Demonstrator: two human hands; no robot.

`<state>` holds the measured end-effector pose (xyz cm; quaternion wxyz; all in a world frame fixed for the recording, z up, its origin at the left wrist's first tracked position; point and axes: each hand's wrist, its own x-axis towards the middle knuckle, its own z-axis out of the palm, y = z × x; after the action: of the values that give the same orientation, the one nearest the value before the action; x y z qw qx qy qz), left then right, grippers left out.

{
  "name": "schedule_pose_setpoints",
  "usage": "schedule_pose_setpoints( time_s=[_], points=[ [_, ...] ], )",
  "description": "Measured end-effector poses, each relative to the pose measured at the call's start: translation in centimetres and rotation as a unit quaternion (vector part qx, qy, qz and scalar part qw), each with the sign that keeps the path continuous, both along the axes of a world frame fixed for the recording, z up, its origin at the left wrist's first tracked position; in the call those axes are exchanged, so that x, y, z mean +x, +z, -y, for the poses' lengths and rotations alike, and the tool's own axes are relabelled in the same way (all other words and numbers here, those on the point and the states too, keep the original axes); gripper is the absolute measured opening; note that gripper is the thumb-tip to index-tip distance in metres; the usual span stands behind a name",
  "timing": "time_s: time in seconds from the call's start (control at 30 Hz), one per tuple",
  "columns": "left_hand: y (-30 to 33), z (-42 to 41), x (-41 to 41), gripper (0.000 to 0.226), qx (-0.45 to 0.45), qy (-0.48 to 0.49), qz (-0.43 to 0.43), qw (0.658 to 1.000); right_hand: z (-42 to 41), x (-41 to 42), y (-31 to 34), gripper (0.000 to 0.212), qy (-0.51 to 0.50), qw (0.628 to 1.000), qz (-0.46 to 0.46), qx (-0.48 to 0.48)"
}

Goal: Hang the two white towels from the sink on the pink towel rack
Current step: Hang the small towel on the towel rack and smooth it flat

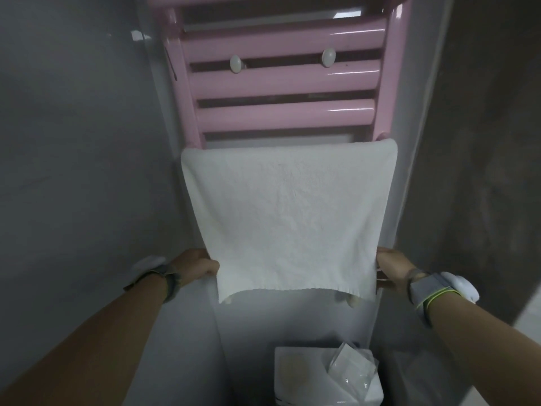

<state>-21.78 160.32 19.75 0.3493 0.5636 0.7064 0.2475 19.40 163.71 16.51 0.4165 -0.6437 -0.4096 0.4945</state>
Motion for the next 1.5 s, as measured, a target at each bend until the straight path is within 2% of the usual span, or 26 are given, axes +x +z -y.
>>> schedule_pose_setpoints(
  time_s=[0.03, 0.1, 0.17, 0.33, 0.5, 0.63, 0.77, 0.93, 1.03, 1.13, 1.27, 1.37, 1.5],
  points=[
    [-0.2, 0.1, 0.1, 0.033, 0.001, -0.005, 0.017, 1.000, 0.2, 0.0, -0.1, 0.036, 0.010, 1.000, 0.001, -0.003],
    [-0.3, 0.3, 0.5, 0.019, 0.005, -0.024, 0.049, 0.998, 0.4, 0.0, -0.2, 0.036, 0.020, 1.000, 0.015, -0.014],
    [-0.8, 0.2, 0.5, 0.008, 0.023, -0.035, 0.037, 0.998, 0.3, 0.0, -0.4, 0.035, 0.029, 0.999, 0.029, -0.016],
    [-1.8, -0.2, -1.0, 0.048, 0.070, -0.026, -0.041, 0.996, 0.8, -0.1, -0.3, 0.031, 0.049, 0.997, 0.056, -0.008],
    [-2.3, -0.4, -1.2, 0.043, 0.070, -0.019, -0.096, 0.993, 1.6, 0.0, -0.1, 0.028, 0.051, 0.990, 0.129, 0.019],
    [-2.3, -0.3, -0.9, 0.048, 0.067, -0.012, -0.126, 0.990, 1.6, 0.1, -0.5, 0.033, 0.035, 0.991, 0.130, -0.014],
    [-2.1, 0.0, -1.1, 0.041, 0.049, -0.042, -0.151, 0.986, 1.4, 0.4, -0.1, 0.025, 0.052, 0.991, 0.110, -0.060],
    [-2.3, 0.5, -1.2, 0.033, 0.029, -0.051, -0.174, 0.983, 2.3, 0.5, 0.1, 0.040, 0.072, 0.994, 0.061, -0.051],
    [-2.5, 0.6, -1.2, 0.040, 0.029, -0.044, -0.180, 0.982, 2.6, 0.8, -0.3, 0.048, 0.086, 0.995, 0.031, -0.049],
    [-2.9, 0.6, -1.3, 0.041, 0.037, -0.035, -0.157, 0.986, 2.8, 0.9, -0.5, 0.036, 0.084, 0.995, 0.008, -0.052],
    [-3.4, 0.5, -1.5, 0.037, 0.038, -0.023, -0.101, 0.994, 3.0, 0.8, -0.5, 0.022, 0.100, 0.994, 0.042, -0.018],
    [-3.7, 0.6, -1.4, 0.024, 0.030, -0.035, -0.098, 0.994, 3.1, 0.8, -0.7, 0.020, 0.101, 0.993, 0.053, -0.006],
    [-4.3, 0.3, -1.4, 0.031, 0.019, -0.023, -0.076, 0.997, 3.2, 0.8, -1.0, 0.023, 0.093, 0.994, 0.054, 0.001]
  ],
)
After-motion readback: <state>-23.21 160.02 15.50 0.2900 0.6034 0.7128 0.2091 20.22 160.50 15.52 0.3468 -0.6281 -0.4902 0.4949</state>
